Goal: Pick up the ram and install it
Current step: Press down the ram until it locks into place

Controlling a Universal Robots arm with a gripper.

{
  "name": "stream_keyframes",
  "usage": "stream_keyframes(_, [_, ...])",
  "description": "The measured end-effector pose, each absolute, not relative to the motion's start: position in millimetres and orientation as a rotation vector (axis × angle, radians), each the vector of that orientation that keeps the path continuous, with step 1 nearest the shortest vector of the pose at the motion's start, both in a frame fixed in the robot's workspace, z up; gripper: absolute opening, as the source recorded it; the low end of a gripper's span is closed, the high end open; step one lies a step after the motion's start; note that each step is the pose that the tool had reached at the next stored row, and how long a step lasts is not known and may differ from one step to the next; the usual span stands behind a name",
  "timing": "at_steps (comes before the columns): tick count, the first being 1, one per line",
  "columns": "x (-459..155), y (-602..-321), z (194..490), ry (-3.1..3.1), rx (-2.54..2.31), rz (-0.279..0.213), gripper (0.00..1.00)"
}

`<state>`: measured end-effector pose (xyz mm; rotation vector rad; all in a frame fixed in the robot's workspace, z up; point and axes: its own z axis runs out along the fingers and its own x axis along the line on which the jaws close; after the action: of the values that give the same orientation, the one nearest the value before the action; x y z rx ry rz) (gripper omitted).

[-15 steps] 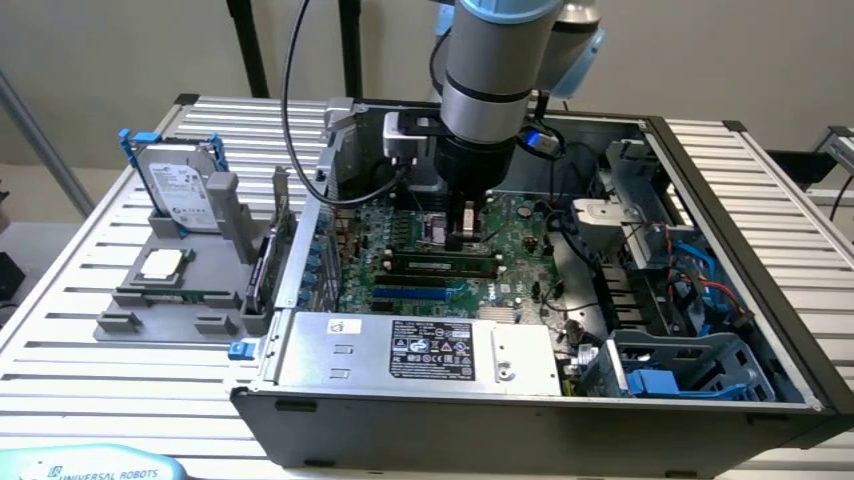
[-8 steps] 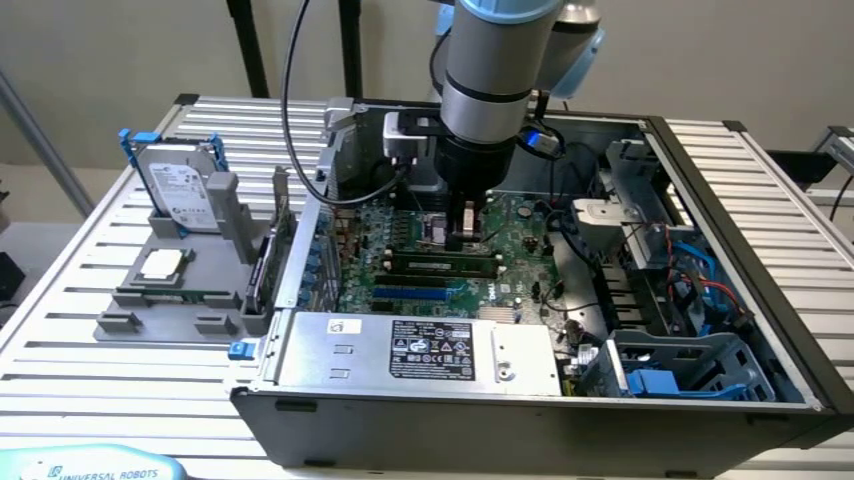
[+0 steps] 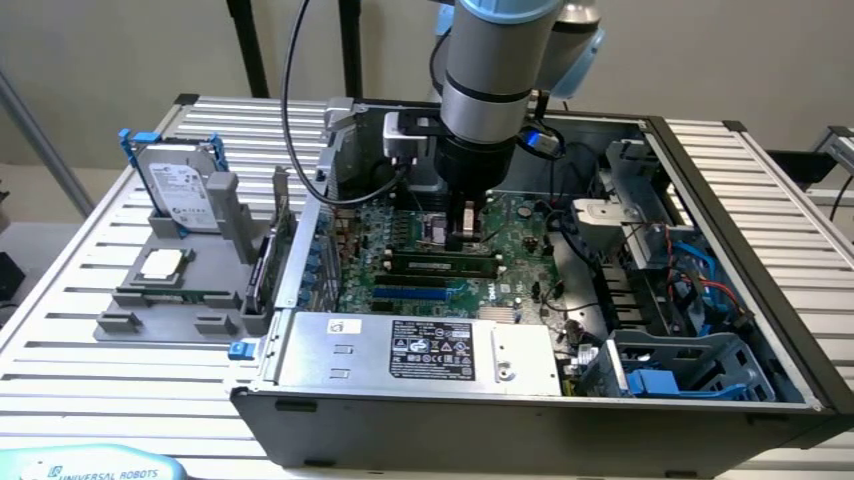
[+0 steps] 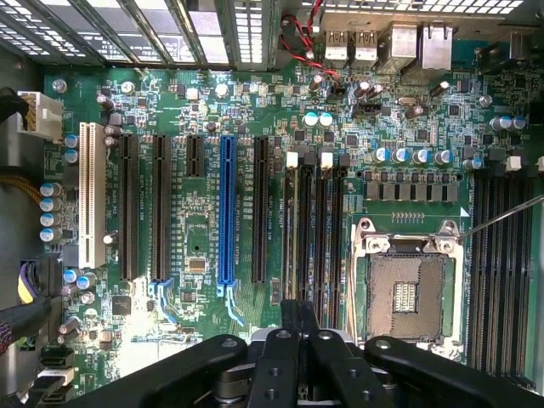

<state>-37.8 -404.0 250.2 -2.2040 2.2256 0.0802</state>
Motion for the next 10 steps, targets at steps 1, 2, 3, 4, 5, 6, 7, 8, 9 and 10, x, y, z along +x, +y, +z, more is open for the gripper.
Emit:
stream_keyframes(1, [-37.8, -404.0, 250.2, 2.226, -2.204, 0.080, 0.11])
stream_keyframes(2, [-37.8, -404.0, 250.2, 2.226, -2.204, 0.080, 0.11])
stream_keyframes(3, [-37.8, -404.0, 250.2, 2.226, -2.204, 0.080, 0.11])
stream_keyframes(4, [-37.8, -404.0, 250.2, 2.226, -2.204, 0.080, 0.11])
stream_keyframes(5, [-37.9, -404.0, 250.2, 2.226, -2.204, 0.080, 0.11])
stream_keyframes(6, [-38.2, -404.0, 250.1, 2.226, -2.204, 0.080, 0.11])
stream_keyframes(7, [-38.5, -404.1, 249.5, 2.225, -2.204, 0.080, 0.11])
stream_keyframes(8, [-38.6, -404.1, 248.4, 2.225, -2.204, 0.079, 0.11])
stream_keyframes(9, [-38.8, -404.1, 246.9, 2.225, -2.204, 0.079, 0.11])
stream_keyframes(10, [-39.1, -404.1, 245.2, 2.225, -2.204, 0.079, 0.11])
